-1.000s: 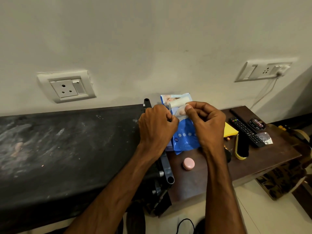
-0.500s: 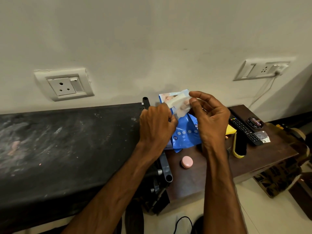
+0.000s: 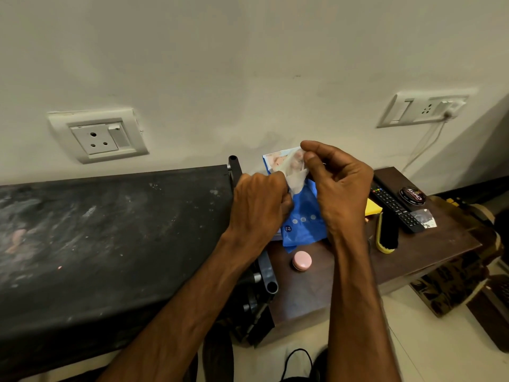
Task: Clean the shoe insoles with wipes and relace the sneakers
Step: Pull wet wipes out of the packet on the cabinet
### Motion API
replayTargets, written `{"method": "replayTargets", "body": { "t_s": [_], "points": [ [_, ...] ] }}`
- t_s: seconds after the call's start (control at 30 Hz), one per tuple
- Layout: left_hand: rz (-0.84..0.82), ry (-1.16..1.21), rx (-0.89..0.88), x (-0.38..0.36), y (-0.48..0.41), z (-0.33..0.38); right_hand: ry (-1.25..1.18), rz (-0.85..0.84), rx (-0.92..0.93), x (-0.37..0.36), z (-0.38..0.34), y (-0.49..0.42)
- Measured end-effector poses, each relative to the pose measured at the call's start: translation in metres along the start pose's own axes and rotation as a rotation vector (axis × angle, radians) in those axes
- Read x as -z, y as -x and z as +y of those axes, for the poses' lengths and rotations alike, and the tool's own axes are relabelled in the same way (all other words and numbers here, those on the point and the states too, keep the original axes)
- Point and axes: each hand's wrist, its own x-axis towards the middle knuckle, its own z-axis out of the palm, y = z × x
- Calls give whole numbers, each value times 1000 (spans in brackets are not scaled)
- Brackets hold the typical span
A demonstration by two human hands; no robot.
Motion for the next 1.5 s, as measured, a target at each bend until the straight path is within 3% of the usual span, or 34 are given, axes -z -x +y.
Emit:
{"method": "replayTargets", "body": {
  "t_s": [0.47, 0.73, 0.83, 0.97, 1.17, 1.37, 1.5],
  "points": [
    [74, 8, 72, 6, 0, 0, -193, 128, -195, 10, -2, 0],
    [127, -20, 129, 3, -1, -2, 414, -82, -163, 20, 7, 1],
    [117, -30, 130, 4, -1, -3, 606, -38, -97, 18, -1, -3],
    [90, -8, 128, 4, 0, -2, 672, 17, -77, 21, -8, -6],
    [99, -13, 120, 4, 1, -2, 663, -44, -42, 19, -18, -4],
    [56, -43, 142, 2, 0, -3, 528, -179, -29, 15, -19, -2],
    [59, -39, 150, 2, 1, -2, 414, -176, -28, 16, -20, -3]
  ]
}}
